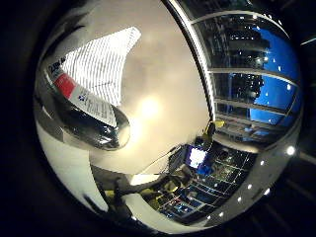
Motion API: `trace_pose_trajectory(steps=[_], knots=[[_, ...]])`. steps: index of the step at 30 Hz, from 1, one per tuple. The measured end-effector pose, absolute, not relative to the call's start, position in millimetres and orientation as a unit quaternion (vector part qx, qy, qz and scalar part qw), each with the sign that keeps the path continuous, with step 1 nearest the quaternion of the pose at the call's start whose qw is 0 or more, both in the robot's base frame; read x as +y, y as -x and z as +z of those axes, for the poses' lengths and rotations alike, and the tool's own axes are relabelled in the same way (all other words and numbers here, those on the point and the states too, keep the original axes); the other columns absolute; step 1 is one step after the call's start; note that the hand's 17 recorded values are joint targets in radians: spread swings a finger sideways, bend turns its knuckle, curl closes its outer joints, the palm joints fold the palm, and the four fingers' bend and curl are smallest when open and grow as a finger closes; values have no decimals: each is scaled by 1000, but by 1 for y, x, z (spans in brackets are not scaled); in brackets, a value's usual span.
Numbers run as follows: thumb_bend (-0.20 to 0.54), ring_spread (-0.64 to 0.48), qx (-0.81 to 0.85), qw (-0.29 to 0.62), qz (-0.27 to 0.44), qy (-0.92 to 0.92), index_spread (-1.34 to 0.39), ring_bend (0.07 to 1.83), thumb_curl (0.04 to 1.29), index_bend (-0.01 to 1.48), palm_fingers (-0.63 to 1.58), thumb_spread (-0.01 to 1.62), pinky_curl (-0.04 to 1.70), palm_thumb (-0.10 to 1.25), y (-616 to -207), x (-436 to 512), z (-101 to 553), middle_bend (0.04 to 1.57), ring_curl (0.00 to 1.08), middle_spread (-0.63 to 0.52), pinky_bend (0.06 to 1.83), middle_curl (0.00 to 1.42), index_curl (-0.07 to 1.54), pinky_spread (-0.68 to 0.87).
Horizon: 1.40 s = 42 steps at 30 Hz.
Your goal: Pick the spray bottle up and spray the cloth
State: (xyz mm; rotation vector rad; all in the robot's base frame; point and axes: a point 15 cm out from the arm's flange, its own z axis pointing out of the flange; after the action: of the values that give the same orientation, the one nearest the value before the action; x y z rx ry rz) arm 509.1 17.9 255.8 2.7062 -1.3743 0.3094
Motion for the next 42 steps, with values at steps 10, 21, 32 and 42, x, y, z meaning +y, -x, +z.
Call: trace_pose_trajectory(steps=[10,21,32,42], knots=[[-19,-170,-512,-129,62,-847,-214,1485,891,1176,1157,702,1486,1012,-518,87,297,1366,640,-103,1017,683,772,-131],[-19,-170,-508,-326,11,-797,-215,1485,893,1176,1157,702,1487,1011,-526,219,344,1363,639,-103,1016,686,772,-132],[-20,-170,-469,-429,-59,-770,-216,1485,901,1179,1157,706,1488,1008,-531,288,325,1362,639,-103,1016,688,777,-133],[-18,-170,-430,-496,-95,-749,-216,1485,902,1177,1157,713,1489,1005,-542,314,270,1361,639,-103,1015,690,780,-134]])
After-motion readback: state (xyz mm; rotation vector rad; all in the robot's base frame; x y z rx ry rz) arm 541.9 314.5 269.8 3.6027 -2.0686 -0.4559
